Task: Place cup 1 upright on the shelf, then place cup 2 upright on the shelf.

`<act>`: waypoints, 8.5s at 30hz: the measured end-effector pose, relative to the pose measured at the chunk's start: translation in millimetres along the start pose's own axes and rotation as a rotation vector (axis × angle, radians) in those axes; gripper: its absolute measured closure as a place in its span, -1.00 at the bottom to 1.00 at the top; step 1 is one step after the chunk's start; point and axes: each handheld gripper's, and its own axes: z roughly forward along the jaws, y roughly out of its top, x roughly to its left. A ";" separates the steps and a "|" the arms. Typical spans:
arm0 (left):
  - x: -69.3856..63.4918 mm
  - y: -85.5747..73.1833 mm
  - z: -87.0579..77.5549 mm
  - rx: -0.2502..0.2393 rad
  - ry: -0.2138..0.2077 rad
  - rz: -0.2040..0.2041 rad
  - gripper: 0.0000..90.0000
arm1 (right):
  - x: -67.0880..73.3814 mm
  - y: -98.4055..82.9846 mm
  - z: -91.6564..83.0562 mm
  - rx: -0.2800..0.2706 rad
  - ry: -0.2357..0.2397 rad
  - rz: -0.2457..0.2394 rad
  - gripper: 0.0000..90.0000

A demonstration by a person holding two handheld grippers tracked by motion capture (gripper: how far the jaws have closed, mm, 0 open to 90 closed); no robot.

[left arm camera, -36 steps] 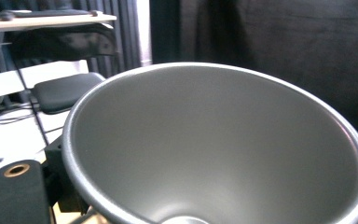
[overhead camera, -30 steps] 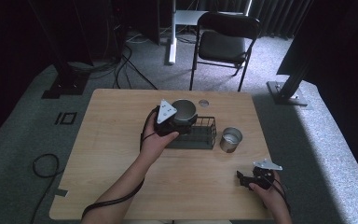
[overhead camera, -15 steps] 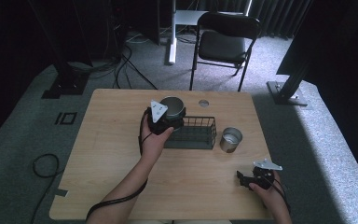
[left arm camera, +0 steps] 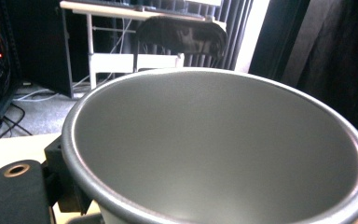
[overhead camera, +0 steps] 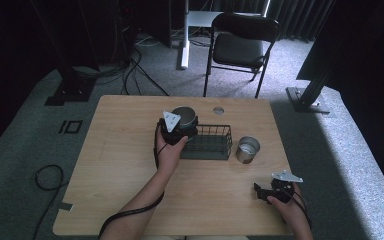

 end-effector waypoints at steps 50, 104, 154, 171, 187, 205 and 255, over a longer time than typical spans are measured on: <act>10.7 -5.1 -35.0 0.130 -0.071 0.064 -0.94 | 0.0 0.0 0.0 0.000 0.000 0.000 -0.75; 103.0 -21.4 -132.8 0.237 -0.057 0.116 -0.94 | 0.1 0.0 0.0 0.000 -0.001 -0.001 -0.75; 186.1 -93.5 -211.5 0.518 0.155 0.038 -0.94 | -0.1 0.0 0.2 -0.001 0.000 -0.002 -0.75; 197.0 -104.7 -217.6 0.622 0.135 0.058 -0.94 | -0.1 0.0 0.0 0.000 -0.001 -0.003 -0.75; 197.1 -104.7 -217.3 0.622 0.135 0.058 -0.94 | 0.5 -4.6 -4.8 0.001 0.020 -0.021 -0.75; 197.1 -104.8 -217.2 0.621 0.134 0.059 -0.94 | 3.8 -7.5 -8.7 0.008 0.013 -0.018 -0.75; 197.0 -104.8 -217.2 0.621 0.134 0.059 -0.94 | 9.8 39.2 18.5 -0.142 0.035 0.009 -0.71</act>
